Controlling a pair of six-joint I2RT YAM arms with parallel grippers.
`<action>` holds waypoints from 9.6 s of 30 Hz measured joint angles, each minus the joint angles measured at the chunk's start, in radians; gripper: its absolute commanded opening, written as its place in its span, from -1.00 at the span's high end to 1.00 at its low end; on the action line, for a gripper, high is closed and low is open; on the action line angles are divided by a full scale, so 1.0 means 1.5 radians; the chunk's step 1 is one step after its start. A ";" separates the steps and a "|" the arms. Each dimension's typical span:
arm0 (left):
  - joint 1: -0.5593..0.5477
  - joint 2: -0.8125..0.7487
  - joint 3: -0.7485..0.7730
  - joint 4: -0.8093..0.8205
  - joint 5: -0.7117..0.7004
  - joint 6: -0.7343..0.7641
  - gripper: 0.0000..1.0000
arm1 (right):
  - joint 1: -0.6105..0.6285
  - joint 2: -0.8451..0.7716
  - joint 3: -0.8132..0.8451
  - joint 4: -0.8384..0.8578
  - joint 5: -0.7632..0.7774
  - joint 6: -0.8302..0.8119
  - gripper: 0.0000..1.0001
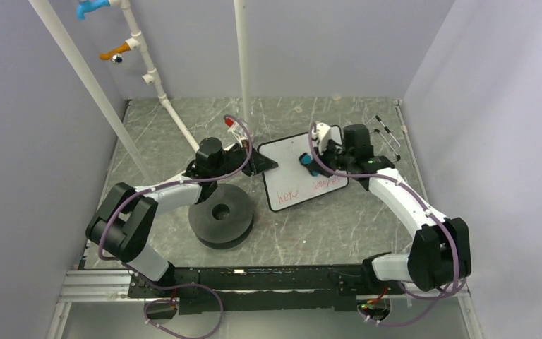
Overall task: Erase the whiteboard
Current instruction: Erase the whiteboard at the center of the board.
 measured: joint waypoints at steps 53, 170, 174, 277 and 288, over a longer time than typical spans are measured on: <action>-0.022 -0.020 -0.050 0.020 -0.028 -0.020 1.00 | 0.194 0.037 0.081 0.028 0.044 0.141 1.00; -0.151 0.178 0.576 -0.798 -0.197 0.632 0.26 | -0.236 -0.109 0.003 -0.246 -0.268 -0.042 1.00; -0.153 0.260 0.717 -0.898 -0.193 0.654 0.35 | -0.236 -0.101 0.003 -0.256 -0.270 -0.050 1.00; 0.026 0.275 0.409 -0.574 0.139 0.248 1.00 | 0.327 0.016 -0.219 0.210 0.219 -0.265 1.00; 0.017 0.279 0.409 -0.575 0.151 0.251 1.00 | 0.396 0.022 -0.223 0.114 0.156 -0.347 1.00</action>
